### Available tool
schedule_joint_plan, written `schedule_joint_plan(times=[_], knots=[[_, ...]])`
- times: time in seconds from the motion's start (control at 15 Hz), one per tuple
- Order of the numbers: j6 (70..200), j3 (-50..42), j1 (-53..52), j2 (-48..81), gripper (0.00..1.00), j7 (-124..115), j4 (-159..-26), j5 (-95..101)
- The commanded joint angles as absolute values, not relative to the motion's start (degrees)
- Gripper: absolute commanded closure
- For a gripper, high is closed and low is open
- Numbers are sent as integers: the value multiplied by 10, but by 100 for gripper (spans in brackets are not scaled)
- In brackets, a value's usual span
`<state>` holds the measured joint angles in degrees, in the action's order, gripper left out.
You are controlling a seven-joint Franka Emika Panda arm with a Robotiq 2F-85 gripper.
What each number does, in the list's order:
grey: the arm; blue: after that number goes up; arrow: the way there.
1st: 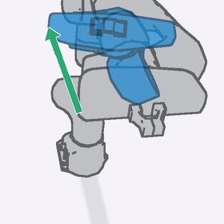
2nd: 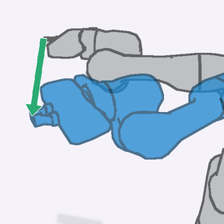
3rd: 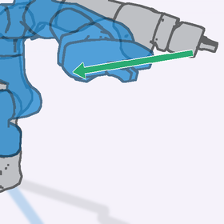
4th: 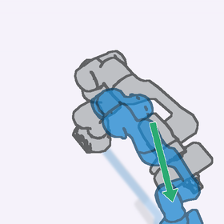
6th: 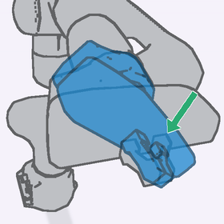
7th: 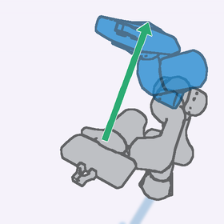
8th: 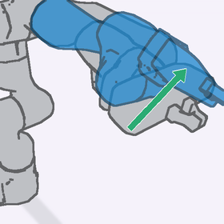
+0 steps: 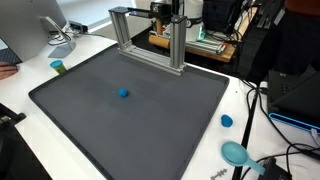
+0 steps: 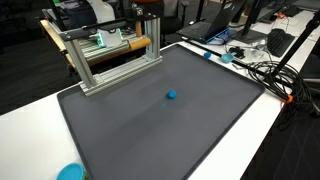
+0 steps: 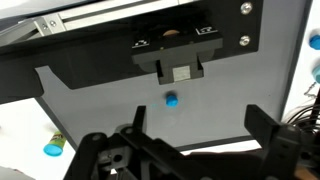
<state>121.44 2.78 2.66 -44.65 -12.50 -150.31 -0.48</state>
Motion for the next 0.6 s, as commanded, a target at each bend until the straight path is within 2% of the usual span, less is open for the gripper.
schedule_joint_plan(times=[0.0, 0.13, 0.53], knots=[[1261, 21, 28, -453, 0, -124, -1516, -21], [1303, 8, 23, -454, 0, -104, -1529, -24], [1253, -2, 22, -437, 0, -86, -1546, -26]])
